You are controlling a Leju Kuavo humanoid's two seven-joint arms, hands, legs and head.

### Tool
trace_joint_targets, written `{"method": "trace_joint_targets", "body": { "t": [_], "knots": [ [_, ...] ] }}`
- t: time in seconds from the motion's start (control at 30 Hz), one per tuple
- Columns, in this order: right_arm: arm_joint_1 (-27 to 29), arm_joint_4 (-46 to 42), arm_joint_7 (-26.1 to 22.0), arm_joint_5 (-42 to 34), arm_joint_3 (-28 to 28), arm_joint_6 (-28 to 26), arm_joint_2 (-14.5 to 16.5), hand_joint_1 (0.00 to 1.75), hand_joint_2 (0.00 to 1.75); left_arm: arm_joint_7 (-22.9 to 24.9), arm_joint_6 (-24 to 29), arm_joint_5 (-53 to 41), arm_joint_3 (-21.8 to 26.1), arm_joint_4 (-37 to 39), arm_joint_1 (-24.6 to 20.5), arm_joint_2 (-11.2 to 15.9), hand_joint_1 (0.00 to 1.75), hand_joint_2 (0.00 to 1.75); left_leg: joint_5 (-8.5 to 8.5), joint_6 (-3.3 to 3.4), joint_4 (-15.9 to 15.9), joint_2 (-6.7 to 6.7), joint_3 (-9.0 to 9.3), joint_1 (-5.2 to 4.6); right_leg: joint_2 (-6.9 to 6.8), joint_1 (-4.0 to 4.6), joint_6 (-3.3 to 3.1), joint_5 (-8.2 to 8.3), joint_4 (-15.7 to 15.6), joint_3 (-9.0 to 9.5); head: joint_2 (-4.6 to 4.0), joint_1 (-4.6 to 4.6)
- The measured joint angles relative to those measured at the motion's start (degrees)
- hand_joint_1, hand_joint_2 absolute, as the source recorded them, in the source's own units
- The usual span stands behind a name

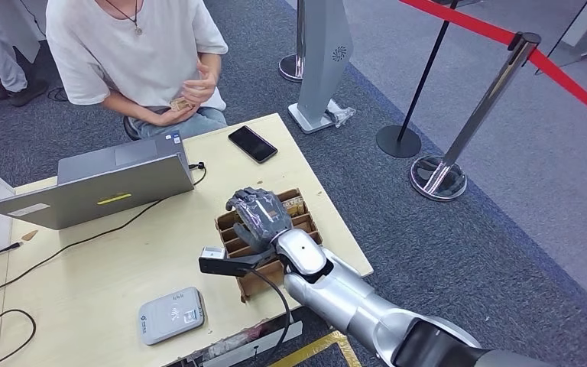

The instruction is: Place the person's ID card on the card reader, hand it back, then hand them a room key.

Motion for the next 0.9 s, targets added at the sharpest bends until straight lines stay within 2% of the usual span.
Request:
{"method": "trace_joint_targets", "body": {
  "t": [0.2, 0.9],
  "knots": [
    [-0.29, 0.69, 0.02, -0.02, 0.01, -0.33, 0.00, 0.80, 1.75, -0.16, -0.01, 0.02, 0.00, 0.00, 0.00, 0.02, 0.00, 0.00, 0.00, 0.00, 0.00, 0.00, 0.01, 0.00, 0.00, 0.00, 0.00, 0.00, 0.00, 0.00, 0.00, 0.00],
    [-1.38, 1.40, -0.13, 0.03, 0.03, -0.52, 0.00, 0.83, 1.75, -0.14, 0.22, 0.79, 0.01, 0.00, 0.01, 0.00, 0.00, 0.00, 0.00, 0.00, 0.00, 0.00, 0.00, 0.00, 0.00, 0.00, 0.00, 0.00, 0.00, 0.00, 0.00, 0.00]
  ]
}}
